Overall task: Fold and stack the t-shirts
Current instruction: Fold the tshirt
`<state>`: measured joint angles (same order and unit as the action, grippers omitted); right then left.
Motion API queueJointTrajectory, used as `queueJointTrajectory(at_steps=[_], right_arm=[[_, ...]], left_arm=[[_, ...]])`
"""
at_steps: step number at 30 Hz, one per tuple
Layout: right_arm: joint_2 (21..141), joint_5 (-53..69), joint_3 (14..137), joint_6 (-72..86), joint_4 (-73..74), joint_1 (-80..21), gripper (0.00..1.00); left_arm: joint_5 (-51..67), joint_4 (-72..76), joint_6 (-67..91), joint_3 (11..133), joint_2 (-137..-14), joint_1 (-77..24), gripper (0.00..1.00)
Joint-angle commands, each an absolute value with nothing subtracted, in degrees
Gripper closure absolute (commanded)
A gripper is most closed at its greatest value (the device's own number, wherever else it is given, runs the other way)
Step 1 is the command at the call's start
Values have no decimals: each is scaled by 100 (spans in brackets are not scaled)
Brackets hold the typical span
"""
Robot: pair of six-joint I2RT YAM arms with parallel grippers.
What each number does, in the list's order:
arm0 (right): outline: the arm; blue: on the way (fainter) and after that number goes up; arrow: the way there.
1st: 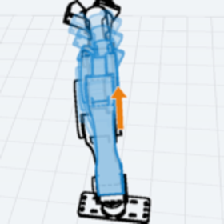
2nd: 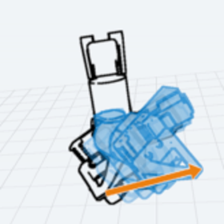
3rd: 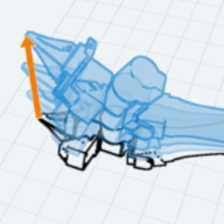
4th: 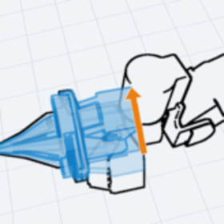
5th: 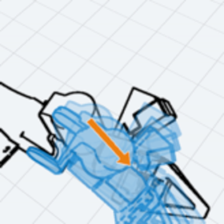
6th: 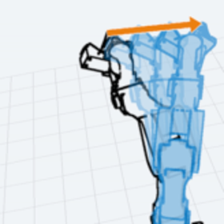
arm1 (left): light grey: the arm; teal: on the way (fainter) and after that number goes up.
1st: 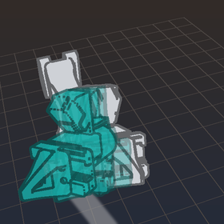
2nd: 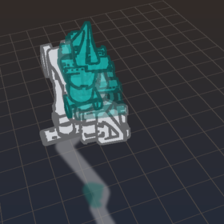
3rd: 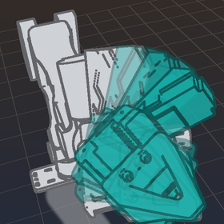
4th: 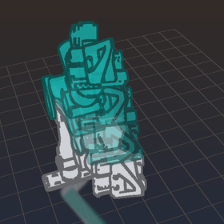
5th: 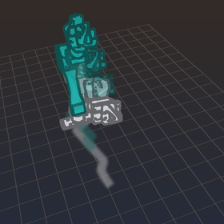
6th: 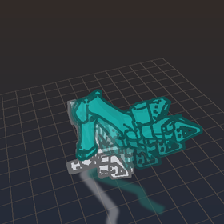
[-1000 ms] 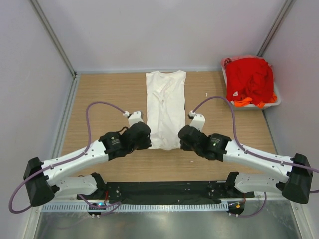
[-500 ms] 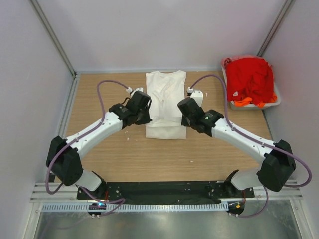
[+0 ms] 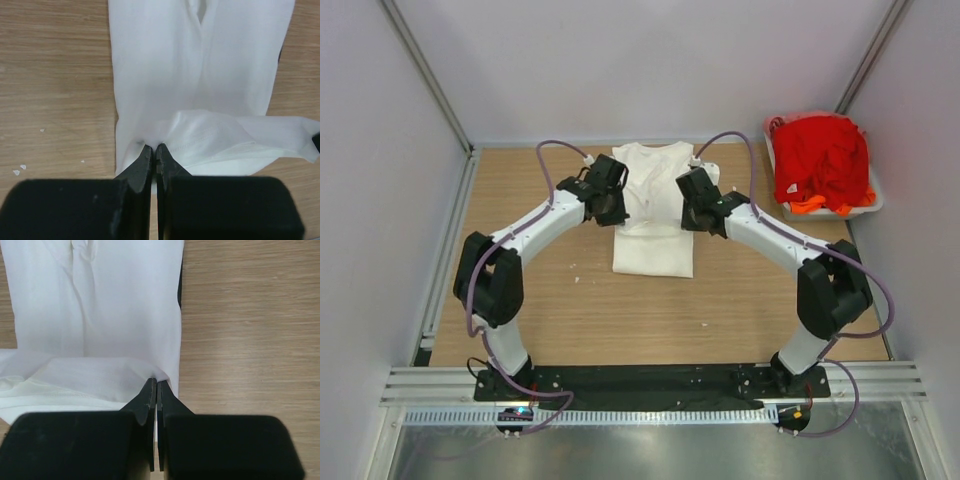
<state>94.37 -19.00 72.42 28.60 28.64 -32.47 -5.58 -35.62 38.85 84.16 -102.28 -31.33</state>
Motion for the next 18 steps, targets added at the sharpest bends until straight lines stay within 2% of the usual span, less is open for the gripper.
queueJointTrajectory(at_steps=[1, 14, 18], right_arm=[[9702, -1679, 7681, 2672, 2619, -3112, 99], [11056, -1424, 8499, 2628, 2768, -2778, 99], [11276, -1503, 8613, 2707, 2891, -2707, 99]], left_arm=[[-413, -3744, 3656, 8832, -10528, -2962, 100], [-79, -3858, 3498, 9526, -11645, -2549, 100], [-35, -3946, 3445, 9877, -11988, -2522, 96]])
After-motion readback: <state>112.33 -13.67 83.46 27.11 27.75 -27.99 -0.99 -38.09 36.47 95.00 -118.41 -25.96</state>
